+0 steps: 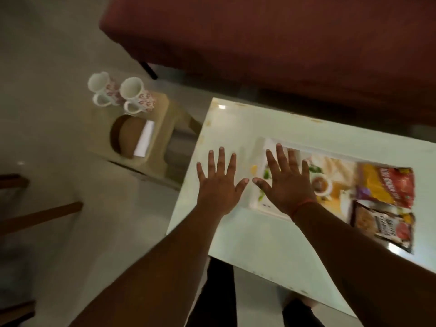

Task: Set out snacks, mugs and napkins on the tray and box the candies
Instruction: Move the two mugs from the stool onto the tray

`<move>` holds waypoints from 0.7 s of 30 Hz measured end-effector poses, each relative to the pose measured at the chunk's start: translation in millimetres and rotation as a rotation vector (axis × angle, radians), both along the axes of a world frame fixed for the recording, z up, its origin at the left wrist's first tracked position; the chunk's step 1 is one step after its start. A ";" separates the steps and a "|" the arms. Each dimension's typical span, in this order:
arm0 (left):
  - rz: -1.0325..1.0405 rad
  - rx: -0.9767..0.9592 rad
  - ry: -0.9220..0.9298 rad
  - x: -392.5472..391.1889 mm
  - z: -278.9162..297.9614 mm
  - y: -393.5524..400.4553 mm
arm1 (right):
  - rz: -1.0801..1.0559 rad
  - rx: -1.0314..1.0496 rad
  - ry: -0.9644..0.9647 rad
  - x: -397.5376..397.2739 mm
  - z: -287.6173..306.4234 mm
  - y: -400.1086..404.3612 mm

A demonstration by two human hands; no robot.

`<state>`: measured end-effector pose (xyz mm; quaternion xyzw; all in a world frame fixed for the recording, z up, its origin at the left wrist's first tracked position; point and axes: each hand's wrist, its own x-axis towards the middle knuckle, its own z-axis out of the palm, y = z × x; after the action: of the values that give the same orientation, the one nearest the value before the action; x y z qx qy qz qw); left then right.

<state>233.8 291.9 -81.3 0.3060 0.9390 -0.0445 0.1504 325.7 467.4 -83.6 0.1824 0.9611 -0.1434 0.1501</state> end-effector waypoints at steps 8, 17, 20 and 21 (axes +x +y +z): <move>0.026 0.024 0.040 -122.4 3.3 -114.8 | 0.081 -0.071 -0.008 -128.4 -3.8 -104.9; -0.062 0.079 0.148 -243.8 23.9 -200.0 | 0.174 -0.115 0.040 -255.9 8.3 -197.4; -0.035 0.081 0.203 -277.3 27.4 -212.5 | 0.212 -0.061 0.076 -289.9 12.8 -209.4; -0.010 0.099 0.221 -290.0 28.4 -215.6 | 0.235 -0.037 0.090 -302.4 14.6 -209.5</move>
<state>-56.1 76.3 -52.9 0.3108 0.9494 -0.0322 0.0303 23.3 257.9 -68.9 0.0592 0.9787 -0.1507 0.1260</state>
